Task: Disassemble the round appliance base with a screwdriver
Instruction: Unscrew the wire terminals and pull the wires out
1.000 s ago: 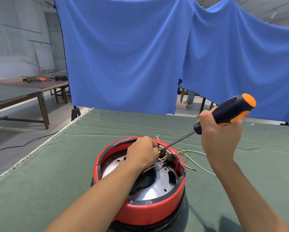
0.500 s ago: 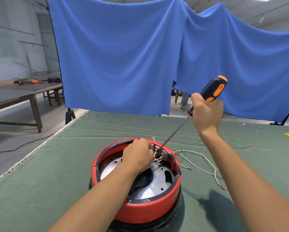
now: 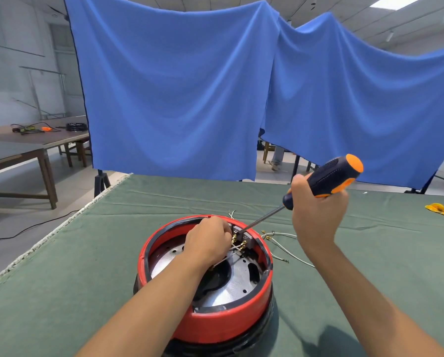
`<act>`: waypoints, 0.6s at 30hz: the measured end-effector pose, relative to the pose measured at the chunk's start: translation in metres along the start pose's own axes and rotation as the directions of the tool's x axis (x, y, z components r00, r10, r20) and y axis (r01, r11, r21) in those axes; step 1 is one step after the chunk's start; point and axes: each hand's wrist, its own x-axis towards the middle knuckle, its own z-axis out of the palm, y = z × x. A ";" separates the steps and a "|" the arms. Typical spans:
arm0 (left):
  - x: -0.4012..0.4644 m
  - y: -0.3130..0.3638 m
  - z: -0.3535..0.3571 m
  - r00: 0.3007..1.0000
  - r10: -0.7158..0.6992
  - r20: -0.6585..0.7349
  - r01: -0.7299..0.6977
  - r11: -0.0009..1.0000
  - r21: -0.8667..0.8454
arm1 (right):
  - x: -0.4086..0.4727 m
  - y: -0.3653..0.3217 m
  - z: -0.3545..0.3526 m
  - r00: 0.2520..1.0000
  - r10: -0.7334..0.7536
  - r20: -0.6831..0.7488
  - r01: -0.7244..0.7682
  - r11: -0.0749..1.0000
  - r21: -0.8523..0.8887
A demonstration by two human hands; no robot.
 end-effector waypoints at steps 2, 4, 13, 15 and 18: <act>-0.001 0.000 0.000 1.000 0.006 0.009 -0.006 1.000 -0.001 | -0.007 0.002 -0.003 1.000 -0.015 0.016 0.015 1.000 -0.004; -0.001 0.001 0.000 1.000 0.011 0.015 -0.011 1.000 0.002 | -0.009 0.003 -0.006 1.000 -0.013 0.024 0.013 1.000 0.010; 0.000 0.001 -0.001 0.999 0.018 0.027 -0.019 0.999 0.035 | 0.026 0.012 0.000 0.998 0.059 0.020 -0.059 0.998 -0.029; 0.000 0.001 0.000 0.999 0.023 0.023 -0.024 0.999 0.034 | 0.035 0.016 0.003 0.996 0.087 0.013 -0.086 0.994 -0.063; -0.001 0.000 0.000 0.999 0.025 0.021 -0.026 0.999 0.034 | 0.045 0.021 0.007 0.990 0.144 -0.008 -0.144 0.986 -0.084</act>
